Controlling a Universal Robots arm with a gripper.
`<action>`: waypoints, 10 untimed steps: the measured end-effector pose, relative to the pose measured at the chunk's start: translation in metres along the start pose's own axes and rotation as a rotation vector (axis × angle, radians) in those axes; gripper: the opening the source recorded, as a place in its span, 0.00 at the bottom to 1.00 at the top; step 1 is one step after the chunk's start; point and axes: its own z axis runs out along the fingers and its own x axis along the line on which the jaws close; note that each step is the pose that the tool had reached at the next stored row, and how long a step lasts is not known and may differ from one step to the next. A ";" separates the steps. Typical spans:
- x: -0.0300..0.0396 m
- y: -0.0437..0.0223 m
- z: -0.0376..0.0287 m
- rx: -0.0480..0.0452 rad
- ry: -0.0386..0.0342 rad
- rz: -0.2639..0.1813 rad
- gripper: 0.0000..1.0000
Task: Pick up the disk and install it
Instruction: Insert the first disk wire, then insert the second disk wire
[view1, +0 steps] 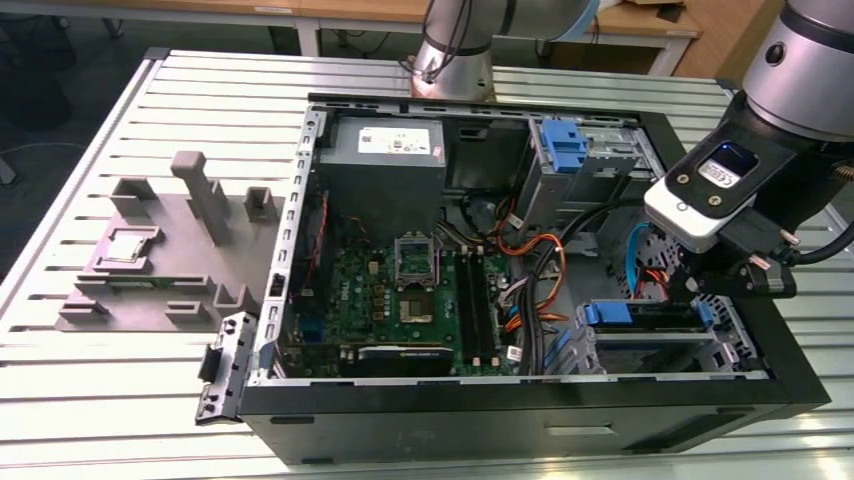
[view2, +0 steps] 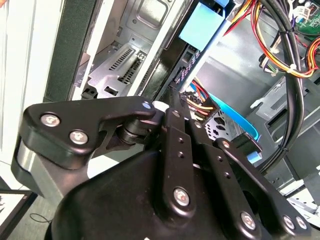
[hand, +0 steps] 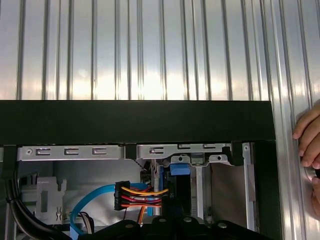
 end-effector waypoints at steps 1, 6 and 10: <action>0.0000 0.0000 0.0000 0.0019 -0.0001 0.000 0.10; 0.0000 0.0000 0.0000 0.0042 -0.0002 0.000 0.10; -0.0001 -0.0008 0.0000 0.0045 -0.0002 -0.001 0.10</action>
